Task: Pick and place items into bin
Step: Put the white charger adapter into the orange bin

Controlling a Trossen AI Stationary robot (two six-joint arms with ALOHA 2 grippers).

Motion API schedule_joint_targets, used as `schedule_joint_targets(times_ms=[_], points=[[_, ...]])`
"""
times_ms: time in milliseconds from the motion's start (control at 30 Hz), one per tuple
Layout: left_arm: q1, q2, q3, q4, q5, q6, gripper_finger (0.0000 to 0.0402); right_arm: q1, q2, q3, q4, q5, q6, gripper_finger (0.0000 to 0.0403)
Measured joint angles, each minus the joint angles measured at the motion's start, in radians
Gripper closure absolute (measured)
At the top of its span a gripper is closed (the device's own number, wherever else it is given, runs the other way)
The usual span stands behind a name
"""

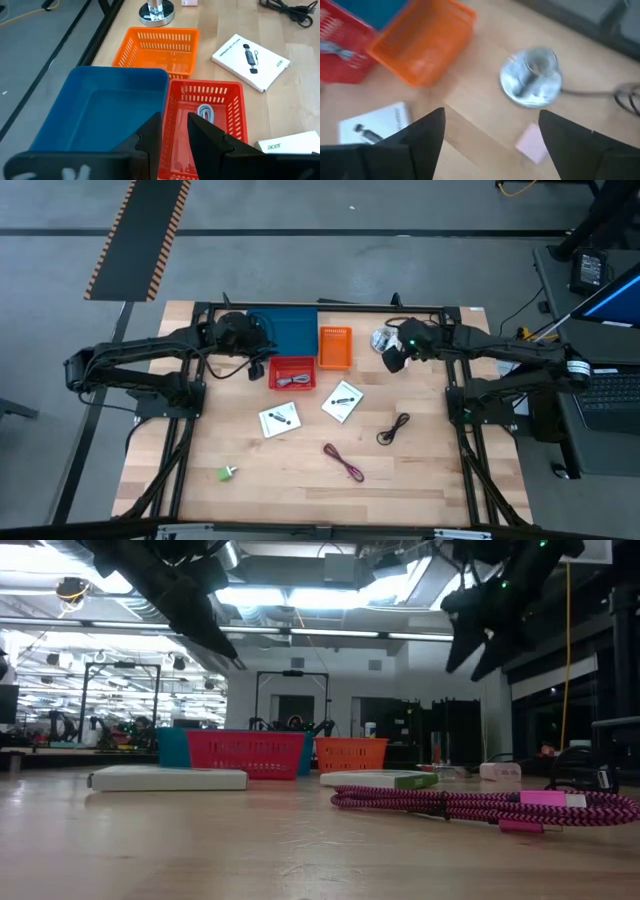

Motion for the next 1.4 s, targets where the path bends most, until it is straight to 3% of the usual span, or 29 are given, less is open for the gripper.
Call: schedule_joint_targets(times_ms=[633,1067,1400], points=[[0.000,0.000,0.000,0.000,-0.002,-0.008,0.0313,-0.102,0.271,-0.011,-0.127,-0.070,0.151,0.0111],[0.000,0.000,0.000,-0.007,-0.002,-0.010,0.0313,-0.174,0.287,-0.161,0.072,-0.095,0.179,0.0111],[0.000,0.001,0.000,-0.007,-0.002,-0.010,0.0313,-0.201,0.287,-0.224,0.123,-0.095,0.209,0.0111]])
